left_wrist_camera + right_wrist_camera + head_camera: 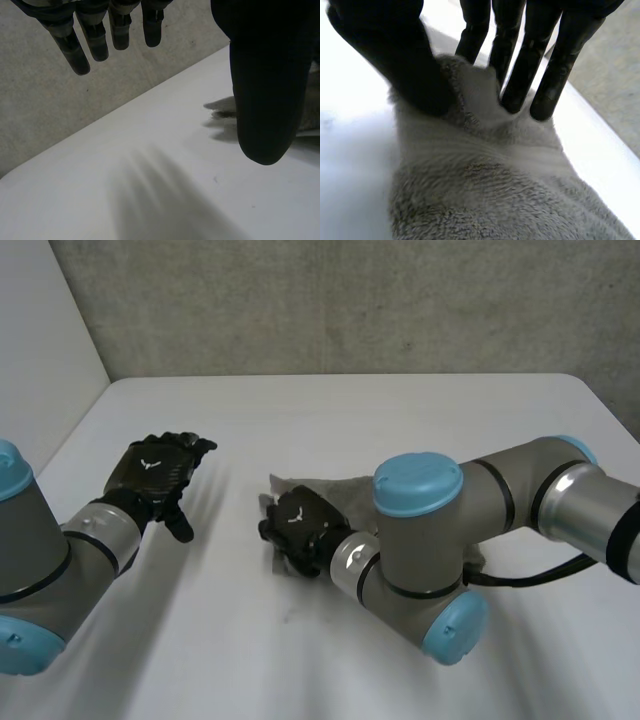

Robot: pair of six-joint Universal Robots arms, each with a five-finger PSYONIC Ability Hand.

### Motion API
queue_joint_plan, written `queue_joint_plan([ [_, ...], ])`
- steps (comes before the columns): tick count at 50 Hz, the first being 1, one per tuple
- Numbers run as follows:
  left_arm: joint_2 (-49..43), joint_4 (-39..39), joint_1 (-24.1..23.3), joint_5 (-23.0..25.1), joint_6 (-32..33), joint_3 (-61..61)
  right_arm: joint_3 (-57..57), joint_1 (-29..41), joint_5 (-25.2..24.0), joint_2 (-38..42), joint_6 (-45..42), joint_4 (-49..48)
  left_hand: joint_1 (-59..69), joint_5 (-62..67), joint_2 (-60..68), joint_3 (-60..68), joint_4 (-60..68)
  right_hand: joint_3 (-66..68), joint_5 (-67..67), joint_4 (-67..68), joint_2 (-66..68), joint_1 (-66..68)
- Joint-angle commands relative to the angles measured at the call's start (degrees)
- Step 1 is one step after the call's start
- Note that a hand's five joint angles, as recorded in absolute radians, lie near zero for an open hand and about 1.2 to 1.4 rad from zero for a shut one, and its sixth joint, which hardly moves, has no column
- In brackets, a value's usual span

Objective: Fold the towel.

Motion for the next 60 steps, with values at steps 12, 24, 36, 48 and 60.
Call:
queue_joint_plan([
  [12, 0.26, 1.31, -0.2, 0.0, 0.09, -0.55, 18.11, -20.22, 1.79, -18.86, 9.98, -0.82, 0.31, -1.47, 0.54, 0.36, 0.39, -42.0, -42.96, -41.94, -40.26, -49.82],
  [24, 0.34, 1.39, -1.87, 0.0, 0.0, -0.38, 34.27, -32.52, -7.25, -19.56, 9.37, -7.93, 0.31, -1.47, 0.54, 0.36, 0.39, -32.05, -33.01, -31.99, -30.31, -39.86],
  [36, 0.34, 1.39, -2.66, 0.0, 0.09, -0.55, 38.41, -35.42, -7.0, -19.82, 9.28, -15.15, 0.31, -1.47, 0.54, 0.36, 0.39, 28.0, 27.04, 28.06, 29.74, 20.18],
  [48, 1.48, 1.31, -2.57, 0.0, 0.0, -0.73, 30.35, -31.06, -4.28, -24.3, 8.05, -17.88, 0.31, -1.47, 0.54, 0.36, 0.39, 28.0, 27.04, 28.06, 29.74, 20.18],
  [60, 2.01, 1.31, -2.31, -0.08, 0.09, -1.35, 10.21, -3.27, -4.54, -8.42, -2.11, -5.77, 0.31, -1.47, 0.54, 0.36, 0.39, 28.0, 27.04, 28.06, 29.74, 20.18],
])
